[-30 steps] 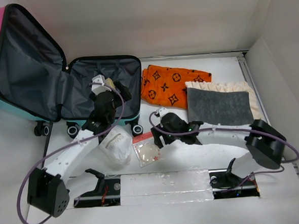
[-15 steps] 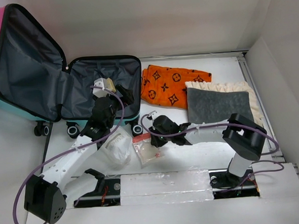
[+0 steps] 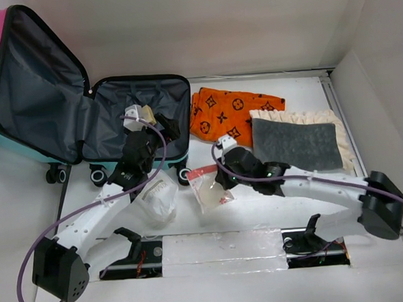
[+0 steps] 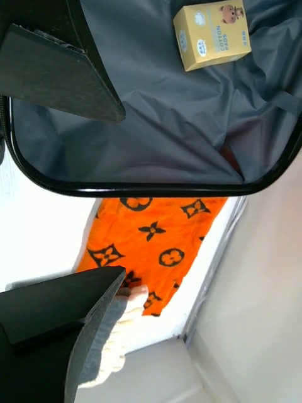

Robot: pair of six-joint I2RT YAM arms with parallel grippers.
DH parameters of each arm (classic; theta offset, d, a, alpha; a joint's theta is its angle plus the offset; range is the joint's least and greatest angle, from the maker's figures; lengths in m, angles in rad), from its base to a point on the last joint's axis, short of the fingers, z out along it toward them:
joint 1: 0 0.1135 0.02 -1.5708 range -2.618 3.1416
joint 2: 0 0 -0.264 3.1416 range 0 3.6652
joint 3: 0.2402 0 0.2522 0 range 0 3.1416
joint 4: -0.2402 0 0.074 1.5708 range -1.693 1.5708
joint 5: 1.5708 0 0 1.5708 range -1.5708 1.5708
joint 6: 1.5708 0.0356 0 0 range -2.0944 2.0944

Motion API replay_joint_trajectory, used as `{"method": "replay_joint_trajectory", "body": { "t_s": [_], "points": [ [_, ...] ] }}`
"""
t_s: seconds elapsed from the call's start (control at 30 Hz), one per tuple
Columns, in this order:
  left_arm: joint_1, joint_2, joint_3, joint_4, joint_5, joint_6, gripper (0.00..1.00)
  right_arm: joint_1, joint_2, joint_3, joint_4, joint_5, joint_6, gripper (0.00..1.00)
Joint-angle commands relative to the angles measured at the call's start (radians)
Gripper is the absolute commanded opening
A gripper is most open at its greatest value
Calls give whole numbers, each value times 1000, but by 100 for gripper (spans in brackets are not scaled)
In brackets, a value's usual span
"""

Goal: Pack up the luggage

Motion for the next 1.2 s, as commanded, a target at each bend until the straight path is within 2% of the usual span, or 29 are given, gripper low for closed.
{"method": "replay_joint_trajectory", "body": {
  "t_s": [0.0, 0.07, 0.13, 0.17, 0.23, 0.27, 0.33, 0.37, 0.43, 0.5, 0.6, 0.63, 0.67, 0.73, 0.83, 0.97, 1.17],
  "points": [
    [-4, -69, 7, 73, -7, -32, 92, 9, -112, 115, -53, 99, -70, 0],
    [-4, -105, 17, 82, -18, -47, 92, -18, -88, 238, -27, 99, -103, 0],
    [-4, -180, 27, 82, -50, -64, 92, -49, 18, 331, 41, 108, -145, 0],
    [-4, -209, 27, 82, -59, -78, 92, -66, 67, 430, 59, 96, -154, 0],
    [-4, -305, 27, 82, -79, -87, 92, -101, 243, 558, 70, 44, -154, 0],
    [-4, -336, 27, 73, -107, -96, 92, -122, 301, 685, 82, 10, -154, 0],
    [-4, -425, 27, 73, -127, -96, 94, -123, 464, 810, 93, 19, -145, 28],
    [-4, -450, 27, 73, -138, -96, 94, -135, 506, 911, 64, 19, -145, 45],
    [-4, -490, 46, 63, -147, -96, 94, -144, 553, 957, 41, -5, -136, 80],
    [-4, -534, 46, 62, -147, -96, 94, -144, 528, 895, 52, -57, -136, 85],
    [-4, -557, 46, 75, -136, -86, 95, -117, 396, 745, 93, -117, -145, 86],
    [-4, -557, 46, 75, -136, -85, 95, -103, 358, 612, 113, -142, -145, 86],
    [-4, -557, 46, 84, -126, -85, 95, -84, 286, 549, 130, -165, -134, 85],
    [-4, -527, 46, 93, -103, -76, 95, -11, 227, 385, 162, -217, -124, 85],
    [-4, -490, 46, 93, -69, -76, 95, 102, 166, 242, 173, -217, -84, 85],
    [-4, -464, 46, 102, -41, -76, 95, 173, 188, 162, 237, -219, -19, 88],
    [-4, -421, 55, 79, -23, -76, 95, 193, 308, 204, 354, -269, 10, 92]
  ]
}}
